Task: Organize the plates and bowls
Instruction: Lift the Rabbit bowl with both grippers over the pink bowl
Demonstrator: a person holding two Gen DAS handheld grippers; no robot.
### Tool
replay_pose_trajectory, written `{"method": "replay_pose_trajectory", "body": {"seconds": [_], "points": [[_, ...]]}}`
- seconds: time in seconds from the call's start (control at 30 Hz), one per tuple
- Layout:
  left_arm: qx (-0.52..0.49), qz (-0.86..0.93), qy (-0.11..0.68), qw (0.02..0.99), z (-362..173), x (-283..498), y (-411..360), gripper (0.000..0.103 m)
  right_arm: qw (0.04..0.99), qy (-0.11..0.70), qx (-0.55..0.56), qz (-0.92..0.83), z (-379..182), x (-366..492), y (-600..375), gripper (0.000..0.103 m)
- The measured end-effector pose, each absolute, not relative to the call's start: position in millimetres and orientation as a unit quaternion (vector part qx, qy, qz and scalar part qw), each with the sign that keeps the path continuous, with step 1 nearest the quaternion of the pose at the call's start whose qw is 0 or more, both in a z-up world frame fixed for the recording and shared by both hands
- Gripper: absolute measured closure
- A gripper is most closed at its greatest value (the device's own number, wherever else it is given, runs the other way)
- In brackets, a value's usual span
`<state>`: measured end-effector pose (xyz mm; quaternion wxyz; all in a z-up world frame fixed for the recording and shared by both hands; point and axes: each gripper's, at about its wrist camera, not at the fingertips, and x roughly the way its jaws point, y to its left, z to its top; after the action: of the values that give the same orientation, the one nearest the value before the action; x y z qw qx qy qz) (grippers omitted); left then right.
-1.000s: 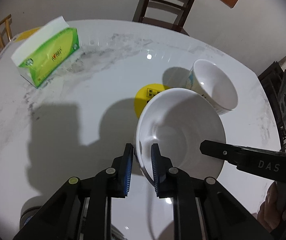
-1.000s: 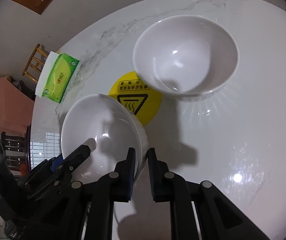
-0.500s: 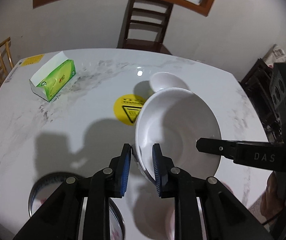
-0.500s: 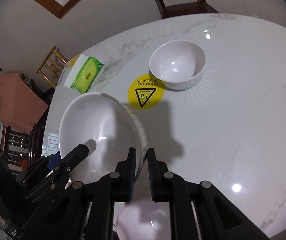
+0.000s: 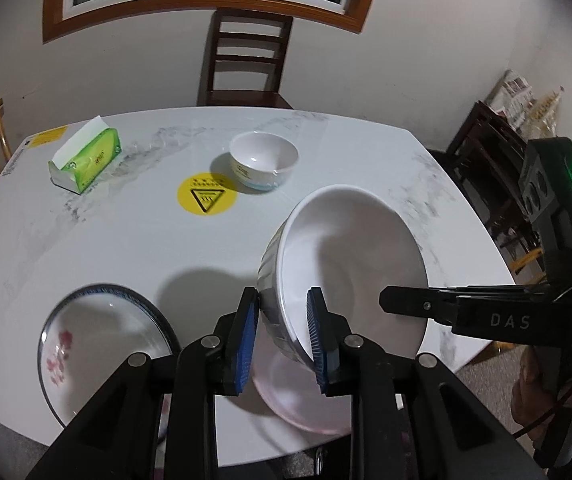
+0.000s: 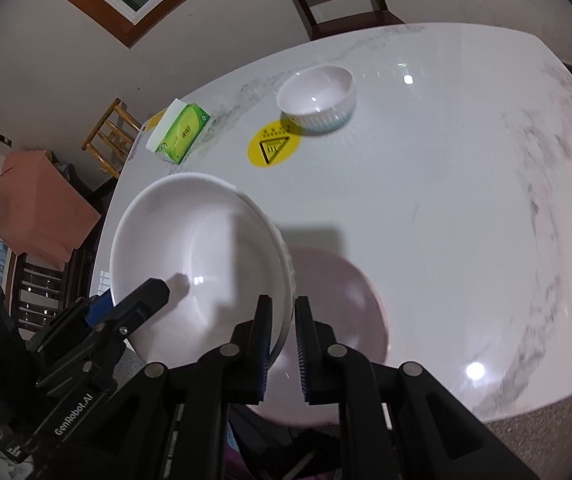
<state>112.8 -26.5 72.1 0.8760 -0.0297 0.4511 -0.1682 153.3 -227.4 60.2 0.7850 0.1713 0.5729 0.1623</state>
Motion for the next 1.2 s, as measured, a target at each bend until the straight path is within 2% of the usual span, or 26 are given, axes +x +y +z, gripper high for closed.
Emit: {"method": "replay_pose_trajectory", "body": {"seconds": [0.17,1.2], "points": [[-0.016,-0.174,0.455,0.873,61.6,98.2,-38.3,0.078,0.779,0.577,0.185,0.158,45.4,135.2,-237.9,0.091],[0.001,-0.177,0.5,0.848,14.4,84.2,-53.1,0.078,0.766,0.596,0.192,0.148,7.6,120.7,-246.3,0.091]]}}
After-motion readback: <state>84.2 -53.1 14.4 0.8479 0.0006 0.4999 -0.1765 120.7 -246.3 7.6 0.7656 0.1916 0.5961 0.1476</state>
